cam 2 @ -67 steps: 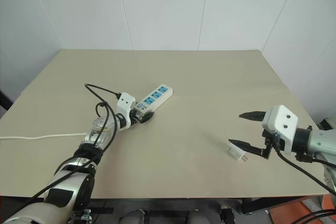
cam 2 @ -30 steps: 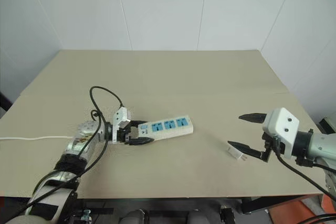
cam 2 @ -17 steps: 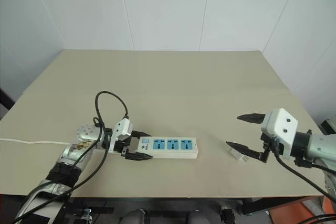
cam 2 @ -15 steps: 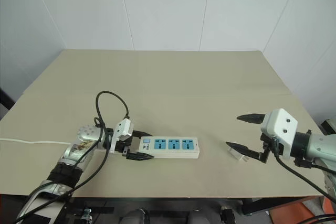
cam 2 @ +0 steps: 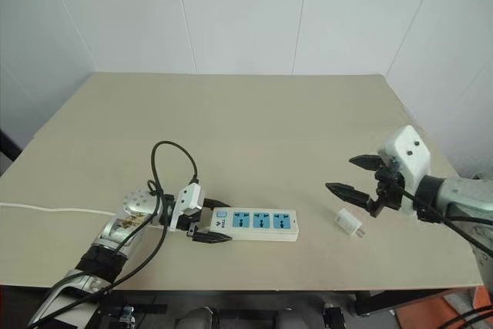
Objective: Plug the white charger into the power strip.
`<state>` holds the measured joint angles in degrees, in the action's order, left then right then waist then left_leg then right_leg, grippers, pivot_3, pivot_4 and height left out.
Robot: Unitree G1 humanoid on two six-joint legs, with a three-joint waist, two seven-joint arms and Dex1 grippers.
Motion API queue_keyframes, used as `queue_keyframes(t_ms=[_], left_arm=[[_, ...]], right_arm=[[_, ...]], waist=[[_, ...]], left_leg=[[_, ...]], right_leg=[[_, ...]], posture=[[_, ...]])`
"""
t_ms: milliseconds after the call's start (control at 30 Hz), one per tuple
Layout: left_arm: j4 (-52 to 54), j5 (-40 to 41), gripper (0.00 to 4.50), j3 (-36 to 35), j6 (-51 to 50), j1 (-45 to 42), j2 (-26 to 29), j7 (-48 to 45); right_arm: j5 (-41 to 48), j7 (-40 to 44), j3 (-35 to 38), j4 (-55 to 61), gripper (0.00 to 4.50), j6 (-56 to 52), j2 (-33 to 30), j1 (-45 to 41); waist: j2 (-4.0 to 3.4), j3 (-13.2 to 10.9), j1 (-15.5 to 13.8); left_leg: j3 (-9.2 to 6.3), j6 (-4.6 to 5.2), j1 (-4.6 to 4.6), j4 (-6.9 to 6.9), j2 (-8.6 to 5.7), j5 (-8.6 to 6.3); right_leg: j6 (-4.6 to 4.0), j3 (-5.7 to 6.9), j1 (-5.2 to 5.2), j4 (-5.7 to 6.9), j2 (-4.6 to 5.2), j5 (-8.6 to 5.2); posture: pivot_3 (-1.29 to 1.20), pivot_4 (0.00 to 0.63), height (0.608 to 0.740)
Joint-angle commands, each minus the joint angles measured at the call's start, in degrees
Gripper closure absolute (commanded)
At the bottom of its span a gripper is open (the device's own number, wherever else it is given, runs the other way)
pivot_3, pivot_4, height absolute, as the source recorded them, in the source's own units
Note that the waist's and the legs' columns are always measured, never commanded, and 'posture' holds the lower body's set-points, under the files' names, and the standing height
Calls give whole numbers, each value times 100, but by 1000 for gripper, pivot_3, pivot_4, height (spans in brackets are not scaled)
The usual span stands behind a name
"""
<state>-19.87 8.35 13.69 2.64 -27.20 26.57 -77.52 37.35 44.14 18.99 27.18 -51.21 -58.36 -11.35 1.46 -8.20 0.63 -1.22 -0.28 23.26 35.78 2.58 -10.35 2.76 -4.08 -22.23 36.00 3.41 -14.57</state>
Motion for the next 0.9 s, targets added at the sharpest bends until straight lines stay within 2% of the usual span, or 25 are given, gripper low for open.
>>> queue_keyframes(t_ms=[33, 200, 333, 433, 633, 900], left_arm=[[-57, -184, 1193, 89, 63, -42, 15, 192], [-24, -143, 1193, 121, 36, 16, -10, 247], [-49, -136, 1193, 166, 36, 57, -36, 255], [-67, -150, 1193, 198, 27, 53, -73, 284], [-94, -208, 1193, 223, 19, 66, -143, 458], [-17, -217, 1193, 283, -30, 128, -160, 558]], right_arm=[[207, -363, -162, 3, 0, -854, -165, -542], [421, -1031, -638, -394, 0, -2874, -10, -1875], [437, -1222, -1193, -688, 0, -3962, 26, -2787], [564, -1188, -1704, -828, 0, -4129, -162, -3130], [664, -1090, -2425, -820, 0, -4129, -472, -3205], [368, -1044, -3135, -1063, 0, -4079, -439, -3207]], waist=[[0, 0, 4], [-2, 1, 7], [-4, 2, -7], [-6, 3, -15], [-10, 6, -42], [-19, 11, -44]], left_leg=[[0, 0, 0, 0, 1, 0], [1, 1, 0, -2, 2, 0], [0, 1, 3, -2, 2, 0], [2, 1, 6, -2, 2, -1], [3, 2, 8, 0, 0, -1], [3, 2, 7, 0, 0, -1]], right_leg=[[0, 0, 0, 0, 0, 0], [-3, 0, -3, -1, 0, 2], [-6, 1, -4, -2, 1, 3], [-7, 1, -7, -3, 3, 3], [-6, 1, -7, -5, 6, 3], [-5, 1, -7, -5, 6, 3]], posture=[[0, 150, 740], [0, 150, 740], [0, 150, 740], [0, 150, 740], [0, 150, 740], [0, 150, 740]])
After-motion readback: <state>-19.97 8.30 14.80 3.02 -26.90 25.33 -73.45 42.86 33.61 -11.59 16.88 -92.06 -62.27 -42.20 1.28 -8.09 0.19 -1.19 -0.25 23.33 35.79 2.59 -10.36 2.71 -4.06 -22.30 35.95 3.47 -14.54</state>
